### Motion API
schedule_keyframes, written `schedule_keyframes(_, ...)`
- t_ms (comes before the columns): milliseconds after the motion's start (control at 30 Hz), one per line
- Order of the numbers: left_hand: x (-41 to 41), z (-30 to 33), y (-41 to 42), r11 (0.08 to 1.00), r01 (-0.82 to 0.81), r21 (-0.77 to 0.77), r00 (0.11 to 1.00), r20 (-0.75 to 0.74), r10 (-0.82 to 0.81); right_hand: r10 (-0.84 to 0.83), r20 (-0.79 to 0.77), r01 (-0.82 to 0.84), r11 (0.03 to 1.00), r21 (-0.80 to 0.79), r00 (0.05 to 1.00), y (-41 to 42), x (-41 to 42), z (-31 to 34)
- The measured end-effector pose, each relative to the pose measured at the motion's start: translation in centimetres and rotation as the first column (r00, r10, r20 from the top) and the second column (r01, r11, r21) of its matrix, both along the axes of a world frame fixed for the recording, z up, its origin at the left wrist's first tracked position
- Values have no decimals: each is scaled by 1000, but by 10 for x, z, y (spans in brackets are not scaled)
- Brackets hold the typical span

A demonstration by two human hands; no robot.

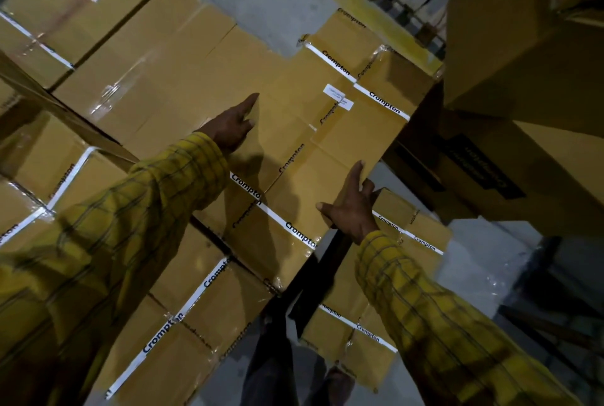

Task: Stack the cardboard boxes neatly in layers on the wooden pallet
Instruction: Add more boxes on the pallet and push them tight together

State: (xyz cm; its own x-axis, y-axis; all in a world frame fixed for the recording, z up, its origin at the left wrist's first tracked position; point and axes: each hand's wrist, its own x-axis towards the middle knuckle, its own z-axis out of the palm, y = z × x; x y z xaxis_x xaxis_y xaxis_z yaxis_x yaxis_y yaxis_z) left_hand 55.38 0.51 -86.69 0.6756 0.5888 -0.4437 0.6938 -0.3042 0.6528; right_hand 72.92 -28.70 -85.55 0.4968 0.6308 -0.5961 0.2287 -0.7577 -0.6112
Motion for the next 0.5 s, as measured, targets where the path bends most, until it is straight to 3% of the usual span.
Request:
schedule_keyframes(200,11,-2,-14,997,-39,72,992,-114,47,32,-32,-33,999,-26,999,1,3,4)
schedule_keyframes(333,19,-4,-48,943,-29,330,955,-270,124,12,-34,-12,1000,-14,999,-2,2,8)
schedule_keyframes(400,31,1,-78,926,56,374,968,-249,41,14,-3,-14,1000,7,1000,-10,0,11)
schedule_keyframes(500,55,3,-137,894,226,387,974,-84,-210,-13,5,12,998,54,1000,-34,-1,11)
